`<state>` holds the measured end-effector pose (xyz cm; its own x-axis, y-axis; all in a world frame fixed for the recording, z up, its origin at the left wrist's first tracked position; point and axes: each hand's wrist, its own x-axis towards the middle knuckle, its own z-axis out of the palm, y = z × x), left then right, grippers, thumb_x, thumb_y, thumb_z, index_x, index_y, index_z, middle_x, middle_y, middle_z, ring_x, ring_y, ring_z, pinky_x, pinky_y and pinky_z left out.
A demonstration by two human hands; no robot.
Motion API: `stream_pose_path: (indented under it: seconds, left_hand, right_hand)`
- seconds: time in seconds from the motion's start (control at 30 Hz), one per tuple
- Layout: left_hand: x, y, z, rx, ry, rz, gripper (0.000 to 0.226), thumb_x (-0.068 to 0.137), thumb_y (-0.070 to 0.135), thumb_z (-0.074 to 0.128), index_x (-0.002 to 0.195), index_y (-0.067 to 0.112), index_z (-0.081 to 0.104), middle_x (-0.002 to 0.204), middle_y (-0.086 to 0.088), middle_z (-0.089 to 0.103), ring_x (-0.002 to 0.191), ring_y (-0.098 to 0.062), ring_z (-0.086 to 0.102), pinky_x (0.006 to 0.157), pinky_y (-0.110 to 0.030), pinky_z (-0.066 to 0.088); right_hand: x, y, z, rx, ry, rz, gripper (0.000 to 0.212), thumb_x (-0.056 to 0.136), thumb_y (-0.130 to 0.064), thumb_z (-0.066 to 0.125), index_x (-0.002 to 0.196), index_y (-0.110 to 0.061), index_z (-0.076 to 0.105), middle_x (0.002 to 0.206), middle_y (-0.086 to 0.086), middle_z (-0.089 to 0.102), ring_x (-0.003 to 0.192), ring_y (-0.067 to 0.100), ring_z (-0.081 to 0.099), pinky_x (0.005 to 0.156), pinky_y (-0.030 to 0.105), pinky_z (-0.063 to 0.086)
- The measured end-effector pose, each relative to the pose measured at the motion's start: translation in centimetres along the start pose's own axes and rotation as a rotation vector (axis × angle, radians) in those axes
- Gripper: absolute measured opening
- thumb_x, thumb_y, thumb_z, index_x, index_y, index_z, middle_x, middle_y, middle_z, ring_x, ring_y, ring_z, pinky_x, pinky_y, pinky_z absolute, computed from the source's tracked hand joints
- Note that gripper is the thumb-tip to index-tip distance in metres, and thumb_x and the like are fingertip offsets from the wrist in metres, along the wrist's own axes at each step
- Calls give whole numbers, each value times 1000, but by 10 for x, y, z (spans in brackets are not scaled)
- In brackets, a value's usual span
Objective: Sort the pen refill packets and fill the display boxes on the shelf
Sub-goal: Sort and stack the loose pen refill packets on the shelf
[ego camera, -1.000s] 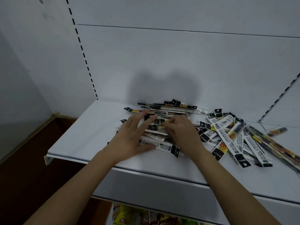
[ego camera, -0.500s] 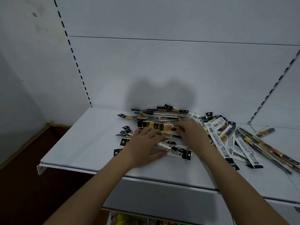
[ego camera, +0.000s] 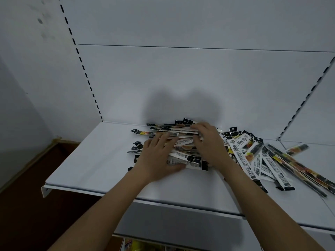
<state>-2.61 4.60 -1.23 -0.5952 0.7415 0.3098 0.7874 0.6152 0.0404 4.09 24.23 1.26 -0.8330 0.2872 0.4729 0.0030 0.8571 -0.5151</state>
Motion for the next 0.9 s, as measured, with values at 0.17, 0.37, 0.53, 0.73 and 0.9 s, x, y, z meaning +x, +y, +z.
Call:
stream_pose_path:
  seconds: [0.17, 0.37, 0.53, 0.73, 0.9]
  left_hand:
    - [14, -6, 6, -9, -13, -55, 113, 68, 93, 22, 159, 26, 13, 166, -3, 4, 153, -25, 0, 120, -56, 9]
    - [26, -15, 5, 8, -80, -104, 130, 53, 100, 3, 158, 24, 1, 166, -1, 3, 153, -23, 0, 120, -53, 1]
    - [26, -16, 7, -19, -26, -77, 127, 58, 102, 11, 158, 23, 7, 166, -1, 5, 153, -23, -1, 120, -57, 1]
    - [25, -19, 9, -26, 51, -22, 124, 63, 100, 8, 157, 20, 21, 163, -4, 23, 151, -27, 17, 119, -60, 10]
    - [25, -23, 7, -15, 98, -20, 119, 62, 101, 19, 145, 19, 46, 136, -2, 57, 125, -29, 51, 108, -53, 35]
  right_hand:
    - [31, -2, 16, -230, -228, 55, 53, 101, -40, 45, 150, -23, 36, 159, 0, 31, 146, 25, 22, 117, 52, 21]
    - [44, -8, 31, -412, -360, 110, 56, 101, -52, 35, 140, -14, 48, 155, 12, 33, 145, 29, 23, 115, 51, 22]
    - [44, -5, 27, -488, -415, 103, 57, 98, -62, 34, 140, -27, 51, 146, 16, 43, 139, 33, 30, 111, 47, 24]
    - [24, -22, 22, -402, -400, 70, 46, 100, -56, 31, 131, -32, 56, 126, 9, 64, 115, 31, 50, 94, 39, 36]
    - [24, -28, -3, 40, -422, 73, 34, 106, -25, 36, 127, -17, 61, 117, 6, 67, 100, 24, 62, 86, 32, 46]
